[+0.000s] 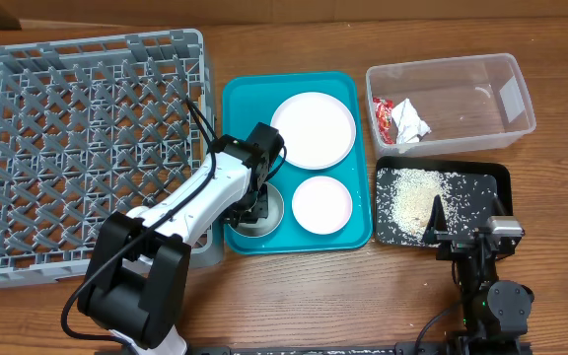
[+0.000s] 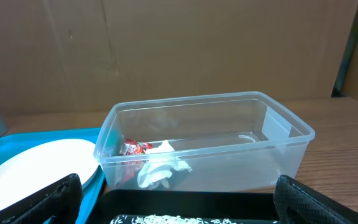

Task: Sort waste into correct bins and load items into the dishwasher
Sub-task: 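Grasp the small white plate on the teal tray with the left gripper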

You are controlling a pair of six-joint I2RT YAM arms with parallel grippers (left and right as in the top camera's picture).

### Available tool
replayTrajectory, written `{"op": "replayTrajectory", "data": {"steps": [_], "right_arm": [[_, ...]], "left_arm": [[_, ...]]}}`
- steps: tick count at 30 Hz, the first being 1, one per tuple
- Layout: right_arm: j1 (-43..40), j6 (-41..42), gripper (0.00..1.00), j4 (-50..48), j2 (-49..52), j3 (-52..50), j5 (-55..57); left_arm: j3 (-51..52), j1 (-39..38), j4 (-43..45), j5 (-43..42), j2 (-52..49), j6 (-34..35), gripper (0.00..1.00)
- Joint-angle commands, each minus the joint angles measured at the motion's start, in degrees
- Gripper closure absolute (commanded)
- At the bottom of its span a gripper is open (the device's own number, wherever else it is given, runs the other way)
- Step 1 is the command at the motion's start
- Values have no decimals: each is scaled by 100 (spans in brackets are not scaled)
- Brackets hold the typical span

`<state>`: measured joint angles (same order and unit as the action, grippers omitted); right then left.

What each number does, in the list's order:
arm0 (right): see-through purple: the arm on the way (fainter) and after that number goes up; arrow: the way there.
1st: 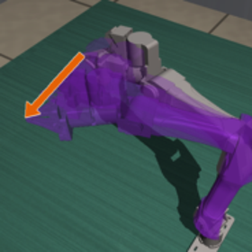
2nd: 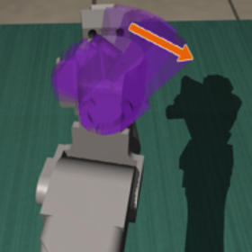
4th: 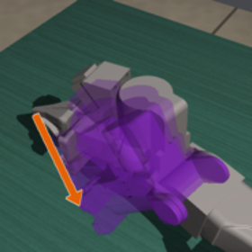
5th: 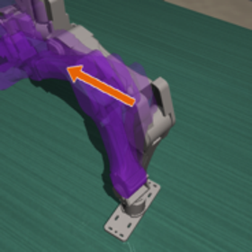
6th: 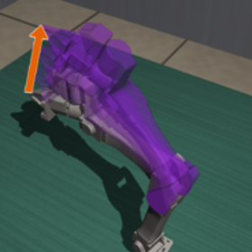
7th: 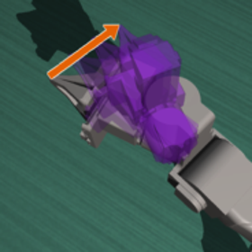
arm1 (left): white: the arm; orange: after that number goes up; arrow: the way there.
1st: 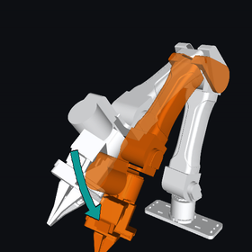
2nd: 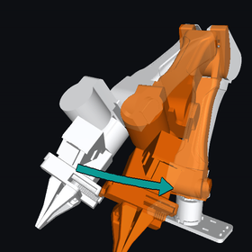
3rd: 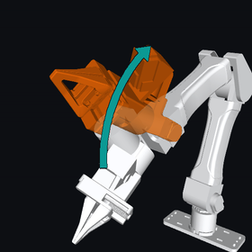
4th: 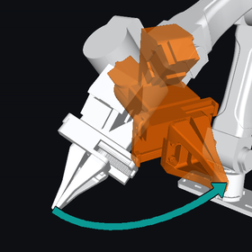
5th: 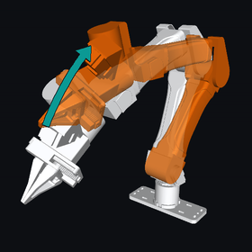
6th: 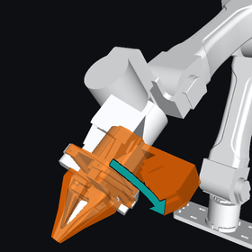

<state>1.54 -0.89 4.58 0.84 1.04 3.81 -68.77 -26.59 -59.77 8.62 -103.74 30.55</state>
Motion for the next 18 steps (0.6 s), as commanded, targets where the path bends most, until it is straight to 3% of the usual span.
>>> {"op": "replayTrajectory", "data": {"steps": [1,9,15,18], "right_arm": [[0,-22,0,-20,-61,-59,-9],[0,-22,0,-20,-61,-59,-9],[0,-22,0,-20,-61,-59,-9],[0,-22,0,-20,-61,-59,-9]], "left_arm": [[-367,31,-116,-146,59,39,74],[-1073,-173,94,-1366,66,-540,55],[-1036,-619,625,-1827,0,-1661,53],[-1014,-734,667,-1624,-50,-1690,55]]}}
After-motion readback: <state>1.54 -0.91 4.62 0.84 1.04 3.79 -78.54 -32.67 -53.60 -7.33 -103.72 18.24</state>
